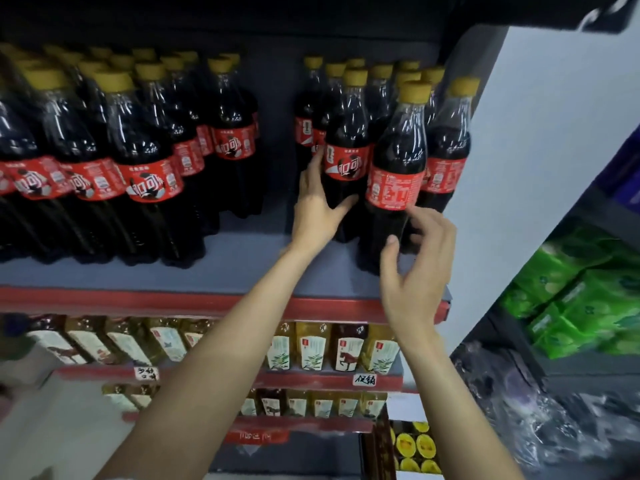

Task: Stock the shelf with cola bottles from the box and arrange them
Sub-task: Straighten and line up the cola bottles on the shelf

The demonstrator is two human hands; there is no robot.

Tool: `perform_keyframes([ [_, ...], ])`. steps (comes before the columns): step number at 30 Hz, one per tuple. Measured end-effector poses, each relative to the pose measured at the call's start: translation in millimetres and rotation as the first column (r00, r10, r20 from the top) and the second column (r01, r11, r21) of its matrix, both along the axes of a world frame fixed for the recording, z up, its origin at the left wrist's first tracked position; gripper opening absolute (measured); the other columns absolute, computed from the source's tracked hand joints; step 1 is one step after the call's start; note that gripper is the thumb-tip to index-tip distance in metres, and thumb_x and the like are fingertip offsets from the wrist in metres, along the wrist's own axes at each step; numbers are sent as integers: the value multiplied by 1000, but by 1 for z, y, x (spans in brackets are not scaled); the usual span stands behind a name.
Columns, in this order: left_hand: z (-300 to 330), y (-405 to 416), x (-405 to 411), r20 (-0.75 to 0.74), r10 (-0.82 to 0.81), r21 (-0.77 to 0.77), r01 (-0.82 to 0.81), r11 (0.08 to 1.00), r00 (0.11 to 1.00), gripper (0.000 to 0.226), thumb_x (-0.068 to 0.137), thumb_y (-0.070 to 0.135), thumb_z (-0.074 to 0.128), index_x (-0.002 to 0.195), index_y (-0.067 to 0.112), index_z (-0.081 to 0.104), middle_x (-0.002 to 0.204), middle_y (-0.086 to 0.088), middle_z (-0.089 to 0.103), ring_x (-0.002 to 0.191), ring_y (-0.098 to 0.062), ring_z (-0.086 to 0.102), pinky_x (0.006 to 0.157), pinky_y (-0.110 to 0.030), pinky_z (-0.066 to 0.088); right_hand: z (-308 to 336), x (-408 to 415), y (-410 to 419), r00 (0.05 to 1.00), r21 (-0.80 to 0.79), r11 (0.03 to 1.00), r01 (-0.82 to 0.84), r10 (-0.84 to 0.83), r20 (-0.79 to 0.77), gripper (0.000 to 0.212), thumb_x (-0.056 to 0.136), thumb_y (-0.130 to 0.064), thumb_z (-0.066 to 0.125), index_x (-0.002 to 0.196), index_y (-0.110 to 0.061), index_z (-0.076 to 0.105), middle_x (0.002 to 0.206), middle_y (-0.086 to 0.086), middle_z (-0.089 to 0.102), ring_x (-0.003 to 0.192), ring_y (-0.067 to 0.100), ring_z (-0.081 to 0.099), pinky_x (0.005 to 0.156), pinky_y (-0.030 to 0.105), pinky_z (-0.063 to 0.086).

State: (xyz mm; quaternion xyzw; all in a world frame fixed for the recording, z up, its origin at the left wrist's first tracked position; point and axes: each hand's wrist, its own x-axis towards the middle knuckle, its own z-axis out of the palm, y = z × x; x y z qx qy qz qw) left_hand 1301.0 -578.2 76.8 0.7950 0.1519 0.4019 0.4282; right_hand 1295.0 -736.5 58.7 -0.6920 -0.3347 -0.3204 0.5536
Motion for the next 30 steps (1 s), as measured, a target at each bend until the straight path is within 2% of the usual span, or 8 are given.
perform_keyframes([
  [4, -2, 3, -13, 30, 78, -14, -78, 997, 997, 90, 72, 35, 74, 147, 28, 27, 137, -2, 42, 123, -23, 50, 99, -46, 47, 2, -12, 20, 957, -127, 954, -270, 280, 72, 32, 90, 5, 49, 121, 4, 57, 120, 15, 56, 115, 21, 54, 92, 42, 50],
  [9, -7, 27, -53, 53, 168, 20, -170, 985, 984, 85, 78, 31, 74, 148, 27, 26, 131, 11, 37, 122, -7, 44, 100, -37, 46, 7, -17, 69, 904, -284, 863, -418, 362, -229, 69, 89, 2, 52, 150, -11, 23, 148, 12, 30, 136, 27, 36, 108, 39, 38],
  [13, -6, 51, -74, 45, 222, 25, -223, 974, 974, 88, 77, 28, 75, 149, 22, 25, 136, 11, 36, 125, -12, 46, 103, -39, 45, 21, -7, 107, 734, -220, 743, -633, 485, -474, 85, 85, 0, 52, 153, -21, 5, 155, 10, 28, 129, 33, 45, 105, 42, 41],
  [17, -4, 67, -80, 34, 309, 46, -310, 950, 951, 84, 82, 17, 72, 151, 21, 22, 147, -2, 38, 133, -17, 42, 105, -32, 41, 32, -6, 133, 648, -175, 684, -708, 530, -547, 86, 85, 4, 50, 154, -25, 6, 155, 5, 30, 130, 18, 46, 104, 30, 42],
  [22, -4, 72, -81, -1, 393, 148, -389, 909, 919, 85, 85, 6, 65, 152, 10, 13, 151, -13, 33, 138, -24, 33, 110, -24, 29, 35, -7, 151, 590, -127, 657, -744, 555, -586, 79, 88, 1, 46, 153, -30, 13, 152, -2, 36, 110, -11, 43, 84, -4, 33],
  [24, -5, 71, -85, -36, 437, 243, -417, 876, 899, 88, 83, 1, 64, 151, 6, 9, 152, -17, 28, 140, -29, 29, 112, -33, 30, 35, -7, 155, 569, -112, 647, -754, 558, -604, 78, 89, -2, 47, 152, -34, 14, 150, -3, 40, 115, -6, 48, 92, 5, 37],
  [27, -7, 67, -91, -68, 544, 408, -474, 780, 836, 89, 83, 3, 66, 151, 4, 9, 152, -17, 23, 140, -30, 27, 103, -33, 38, 34, -6, 161, 543, -87, 635, -767, 572, -614, 68, 93, -16, 45, 150, -40, 17, 150, -2, 41, 134, 13, 41, 113, 37, 34],
  [30, -7, 65, -92, -77, 581, 460, -488, 741, 810, 89, 83, 4, 66, 152, 6, 9, 150, -17, 26, 136, -30, 35, 88, -35, 50, 34, -7, 162, 524, -57, 636, -769, 578, -625, 62, 90, -35, 42, 147, -46, 21, 148, -4, 43, 131, 15, 45, 112, 46, 35],
])
